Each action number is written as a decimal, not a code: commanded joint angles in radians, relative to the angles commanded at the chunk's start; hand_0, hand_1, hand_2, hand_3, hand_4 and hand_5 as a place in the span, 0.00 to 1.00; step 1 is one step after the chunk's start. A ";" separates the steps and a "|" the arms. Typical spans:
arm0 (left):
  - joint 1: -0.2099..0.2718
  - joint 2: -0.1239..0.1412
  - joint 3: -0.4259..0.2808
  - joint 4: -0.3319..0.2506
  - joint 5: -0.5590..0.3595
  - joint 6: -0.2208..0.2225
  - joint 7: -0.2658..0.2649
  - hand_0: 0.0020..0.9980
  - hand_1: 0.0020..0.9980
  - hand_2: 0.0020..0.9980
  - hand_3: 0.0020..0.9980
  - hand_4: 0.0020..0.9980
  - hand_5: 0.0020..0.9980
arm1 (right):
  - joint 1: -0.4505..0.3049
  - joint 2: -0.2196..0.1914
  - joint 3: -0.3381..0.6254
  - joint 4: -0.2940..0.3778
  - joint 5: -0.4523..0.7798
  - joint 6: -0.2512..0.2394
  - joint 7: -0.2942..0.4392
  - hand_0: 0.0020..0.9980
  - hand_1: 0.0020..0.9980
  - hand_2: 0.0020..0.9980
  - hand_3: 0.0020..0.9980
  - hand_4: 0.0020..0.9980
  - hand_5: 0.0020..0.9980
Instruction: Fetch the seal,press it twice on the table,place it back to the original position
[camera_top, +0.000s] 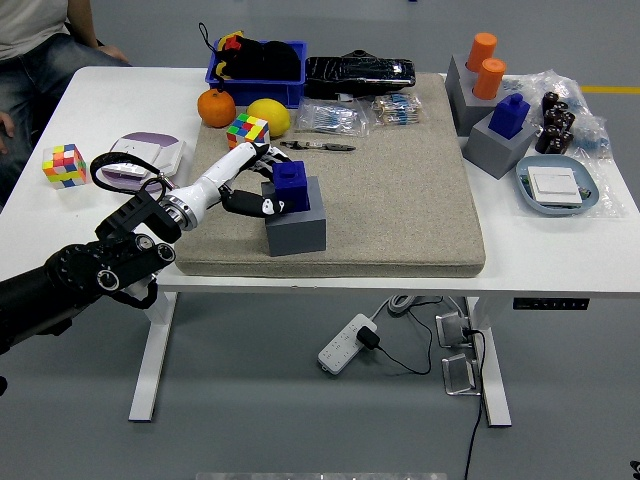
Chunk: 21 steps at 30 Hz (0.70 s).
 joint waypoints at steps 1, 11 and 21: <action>0.001 0.000 -0.002 -0.001 0.001 -0.002 0.002 0.70 0.70 0.62 0.62 0.73 0.00 | 0.000 0.000 -0.001 0.000 0.000 0.000 0.000 0.78 0.69 0.65 0.65 0.71 0.48; 0.005 0.002 -0.007 -0.018 0.020 -0.045 0.030 0.77 0.80 0.75 0.67 0.84 0.00 | -0.003 0.002 0.004 0.002 -0.001 0.000 0.000 0.78 0.69 0.65 0.65 0.71 0.48; 0.005 -0.002 -0.015 -0.021 0.003 -0.047 0.018 0.80 0.84 0.79 0.74 0.97 0.13 | -0.008 0.007 0.011 0.002 0.000 0.000 0.002 0.78 0.70 0.64 0.65 0.71 0.48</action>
